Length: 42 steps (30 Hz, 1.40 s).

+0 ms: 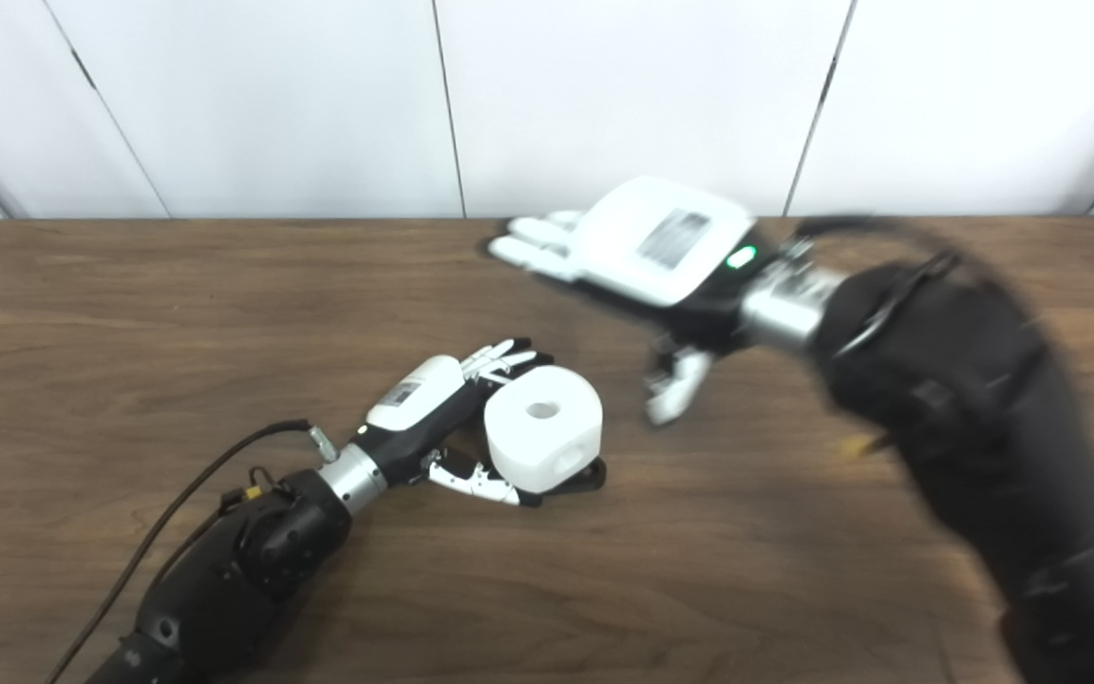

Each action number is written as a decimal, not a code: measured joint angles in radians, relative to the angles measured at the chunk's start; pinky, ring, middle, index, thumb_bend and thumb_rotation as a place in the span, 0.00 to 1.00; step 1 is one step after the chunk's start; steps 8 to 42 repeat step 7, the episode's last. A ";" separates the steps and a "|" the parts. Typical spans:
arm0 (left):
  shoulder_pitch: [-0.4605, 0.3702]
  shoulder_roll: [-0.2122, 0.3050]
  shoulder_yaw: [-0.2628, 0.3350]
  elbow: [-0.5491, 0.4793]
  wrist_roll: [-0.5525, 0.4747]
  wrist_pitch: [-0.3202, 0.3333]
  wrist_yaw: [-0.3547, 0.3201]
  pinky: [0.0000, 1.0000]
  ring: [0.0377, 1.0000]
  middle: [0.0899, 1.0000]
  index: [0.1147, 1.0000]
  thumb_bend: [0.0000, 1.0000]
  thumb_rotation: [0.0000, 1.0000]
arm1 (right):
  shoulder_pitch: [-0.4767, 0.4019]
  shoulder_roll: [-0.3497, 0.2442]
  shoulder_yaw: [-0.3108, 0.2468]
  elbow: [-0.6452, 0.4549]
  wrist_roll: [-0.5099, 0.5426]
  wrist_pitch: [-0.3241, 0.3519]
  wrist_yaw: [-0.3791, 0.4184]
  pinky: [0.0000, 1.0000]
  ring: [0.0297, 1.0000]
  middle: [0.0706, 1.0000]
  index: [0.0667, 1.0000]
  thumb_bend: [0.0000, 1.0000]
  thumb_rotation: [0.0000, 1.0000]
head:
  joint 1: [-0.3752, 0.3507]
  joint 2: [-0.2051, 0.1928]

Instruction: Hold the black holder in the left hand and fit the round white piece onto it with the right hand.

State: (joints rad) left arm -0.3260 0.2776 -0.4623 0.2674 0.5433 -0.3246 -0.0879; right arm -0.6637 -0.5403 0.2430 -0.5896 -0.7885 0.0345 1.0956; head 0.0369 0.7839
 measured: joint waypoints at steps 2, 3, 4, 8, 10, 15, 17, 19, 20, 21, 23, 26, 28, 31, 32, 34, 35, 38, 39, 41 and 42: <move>0.001 0.001 0.002 0.000 -0.001 -0.001 0.000 0.99 1.00 0.92 0.41 0.52 0.07 | -0.005 -0.047 -0.015 0.014 0.003 0.041 0.039 0.36 0.49 0.61 0.72 0.91 0.01 | 0.000 0.000; 0.002 0.002 0.003 0.000 -0.001 -0.002 0.000 0.99 1.00 0.92 0.41 0.52 0.07 | -0.003 -0.060 -0.028 0.038 0.017 0.046 0.038 0.33 0.44 0.57 0.68 0.88 0.00 | -0.008 -0.002; 0.002 0.002 0.003 0.000 -0.001 -0.002 0.000 0.98 1.00 0.92 0.41 0.52 0.07 | 0.000 -0.068 -0.043 0.070 0.020 0.052 0.034 0.31 0.42 0.55 0.67 0.87 0.00 | -0.014 -0.003; 0.002 0.002 0.004 0.000 -0.001 -0.004 -0.001 0.98 1.00 0.92 0.41 0.52 0.07 | 0.047 -0.058 -0.141 0.192 0.090 0.068 -0.086 0.39 0.45 0.45 0.53 0.60 0.00 | -0.025 -0.008; 0.002 0.002 0.004 0.000 -0.001 -0.004 -0.001 0.98 1.00 0.92 0.41 0.52 0.07 | 0.047 -0.058 -0.141 0.192 0.090 0.068 -0.086 0.39 0.45 0.45 0.53 0.60 0.00 | -0.025 -0.008; 0.002 0.002 0.004 0.000 -0.001 -0.004 -0.001 0.98 1.00 0.92 0.41 0.52 0.07 | 0.047 -0.058 -0.141 0.192 0.090 0.068 -0.086 0.39 0.45 0.45 0.53 0.60 0.00 | -0.025 -0.008; 0.002 0.002 0.004 0.000 -0.001 -0.004 -0.001 0.98 1.00 0.92 0.41 0.52 0.07 | 0.047 -0.058 -0.141 0.192 0.090 0.068 -0.086 0.39 0.45 0.45 0.53 0.60 0.00 | -0.025 -0.008; 0.002 0.002 0.004 0.000 -0.001 -0.004 -0.001 0.98 1.00 0.92 0.41 0.52 0.07 | 0.047 -0.058 -0.141 0.192 0.090 0.068 -0.086 0.39 0.45 0.45 0.53 0.60 0.00 | -0.025 -0.008; 0.002 0.002 0.004 0.000 -0.001 -0.004 -0.001 0.98 1.00 0.92 0.41 0.52 0.07 | 0.047 -0.058 -0.141 0.192 0.090 0.068 -0.086 0.39 0.45 0.45 0.53 0.60 0.00 | -0.025 -0.008; 0.002 0.002 0.004 0.000 -0.001 -0.004 -0.001 0.98 1.00 0.92 0.41 0.52 0.07 | 0.047 -0.058 -0.141 0.192 0.090 0.068 -0.086 0.39 0.45 0.45 0.53 0.60 0.00 | -0.025 -0.008; 0.002 0.002 0.004 0.000 -0.001 -0.004 -0.001 0.98 1.00 0.92 0.41 0.52 0.07 | 0.047 -0.058 -0.141 0.192 0.090 0.068 -0.086 0.39 0.45 0.45 0.53 0.60 0.00 | -0.025 -0.008; 0.002 0.002 0.004 0.000 -0.001 -0.004 -0.001 0.98 1.00 0.92 0.41 0.52 0.07 | 0.047 -0.058 -0.141 0.192 0.090 0.068 -0.086 0.39 0.45 0.45 0.53 0.60 0.00 | -0.025 -0.008; 0.002 0.002 0.004 0.000 -0.001 -0.004 -0.001 0.98 1.00 0.92 0.41 0.52 0.07 | 0.047 -0.058 -0.141 0.192 0.090 0.068 -0.086 0.39 0.45 0.45 0.53 0.60 0.00 | -0.025 -0.008; 0.002 0.002 0.004 0.000 -0.001 -0.004 -0.001 0.98 1.00 0.92 0.41 0.52 0.07 | 0.047 -0.058 -0.141 0.192 0.090 0.068 -0.086 0.39 0.45 0.45 0.53 0.60 0.00 | -0.025 -0.008; 0.002 0.002 0.004 0.000 -0.001 -0.004 -0.001 0.98 1.00 0.92 0.41 0.52 0.07 | 0.047 -0.058 -0.141 0.192 0.090 0.068 -0.086 0.39 0.45 0.45 0.53 0.60 0.00 | -0.025 -0.008; 0.002 0.002 0.004 0.000 -0.001 -0.004 -0.001 0.98 1.00 0.92 0.41 0.52 0.07 | 0.047 -0.058 -0.141 0.192 0.090 0.068 -0.086 0.39 0.45 0.45 0.53 0.60 0.00 | -0.025 -0.008; 0.002 0.002 0.004 0.000 -0.001 -0.004 -0.001 0.98 1.00 0.92 0.41 0.52 0.07 | 0.047 -0.058 -0.141 0.192 0.090 0.068 -0.086 0.39 0.45 0.45 0.53 0.60 0.00 | -0.025 -0.008; 0.002 0.002 0.004 0.000 -0.001 -0.004 -0.001 0.98 1.00 0.92 0.41 0.52 0.07 | 0.047 -0.058 -0.141 0.192 0.090 0.068 -0.086 0.39 0.45 0.45 0.53 0.60 0.00 | -0.025 -0.008; 0.002 0.002 0.004 0.000 -0.001 -0.004 -0.001 0.98 1.00 0.92 0.41 0.52 0.07 | 0.047 -0.058 -0.141 0.192 0.090 0.068 -0.086 0.39 0.45 0.45 0.53 0.60 0.00 | -0.025 -0.008; 0.002 0.002 0.004 0.000 -0.001 -0.004 -0.001 0.98 1.00 0.92 0.41 0.52 0.07 | 0.047 -0.058 -0.141 0.192 0.090 0.068 -0.086 0.39 0.45 0.45 0.53 0.60 0.00 | -0.025 -0.008; 0.002 0.002 0.004 0.000 -0.001 -0.004 -0.001 0.98 1.00 0.92 0.41 0.52 0.07 | 0.047 -0.058 -0.141 0.192 0.090 0.068 -0.086 0.39 0.45 0.45 0.53 0.60 0.00 | -0.025 -0.008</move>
